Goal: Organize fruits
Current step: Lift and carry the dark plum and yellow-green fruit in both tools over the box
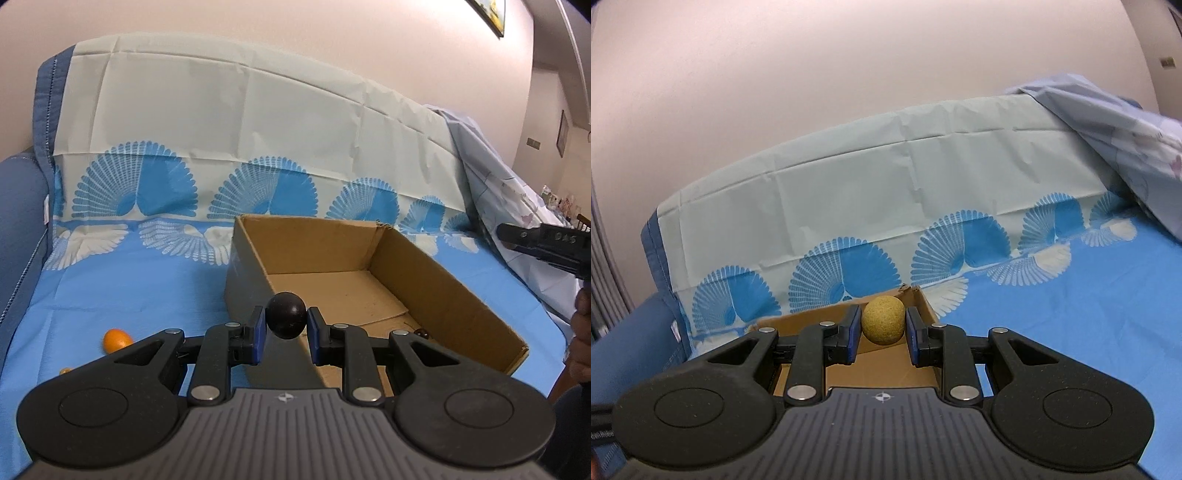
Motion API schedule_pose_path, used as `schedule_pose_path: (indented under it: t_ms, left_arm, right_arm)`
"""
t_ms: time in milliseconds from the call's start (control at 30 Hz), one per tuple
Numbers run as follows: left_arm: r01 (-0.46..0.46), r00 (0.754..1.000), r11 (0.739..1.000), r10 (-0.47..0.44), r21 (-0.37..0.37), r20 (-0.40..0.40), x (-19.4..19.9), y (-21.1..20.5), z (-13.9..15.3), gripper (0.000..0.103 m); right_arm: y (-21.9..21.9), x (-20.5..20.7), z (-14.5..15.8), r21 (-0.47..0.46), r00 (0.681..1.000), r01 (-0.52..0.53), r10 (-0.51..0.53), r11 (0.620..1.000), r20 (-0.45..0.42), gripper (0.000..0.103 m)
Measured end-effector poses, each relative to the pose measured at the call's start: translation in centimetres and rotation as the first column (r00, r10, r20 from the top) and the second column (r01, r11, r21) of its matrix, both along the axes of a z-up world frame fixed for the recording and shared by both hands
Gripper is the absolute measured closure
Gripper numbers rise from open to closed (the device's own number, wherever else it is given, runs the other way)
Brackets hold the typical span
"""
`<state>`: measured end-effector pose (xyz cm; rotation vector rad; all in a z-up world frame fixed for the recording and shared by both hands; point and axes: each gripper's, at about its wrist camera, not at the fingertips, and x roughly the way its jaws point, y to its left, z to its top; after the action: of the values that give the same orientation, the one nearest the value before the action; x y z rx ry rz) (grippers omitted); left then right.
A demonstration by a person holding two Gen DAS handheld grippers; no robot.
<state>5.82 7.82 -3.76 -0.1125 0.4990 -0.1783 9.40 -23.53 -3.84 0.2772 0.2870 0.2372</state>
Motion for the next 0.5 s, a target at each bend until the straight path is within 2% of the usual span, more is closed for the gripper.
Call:
schedule_pose_path:
  t_ms: [167, 333, 500]
  left_arm:
    - [0.046, 0.998, 0.999, -0.045, -0.009, 0.045, -0.6, -1.0, 0.3, 0.077]
    - [0.105, 0.992, 0.994, -0.106, 0.01, 0.067, -1.3, -3.2, 0.2, 0.077]
    - [0.155, 0.986, 0.987, -0.157, 0.035, 0.057, -1.5, -5.4, -0.7, 0.077]
  right_arm:
    - [1.8, -0.2, 0.3, -0.083, 0.999, -0.031, 0.033, 0.996, 0.024, 0.077]
    - [2.4, 0.1, 0.4, -0.087, 0.999, -0.039, 0.041, 0.995, 0.022, 0.077]
    - [3.5, 0.2, 0.4, -0.116, 0.998, -0.056, 0.059, 0.992, 0.025, 0.077]
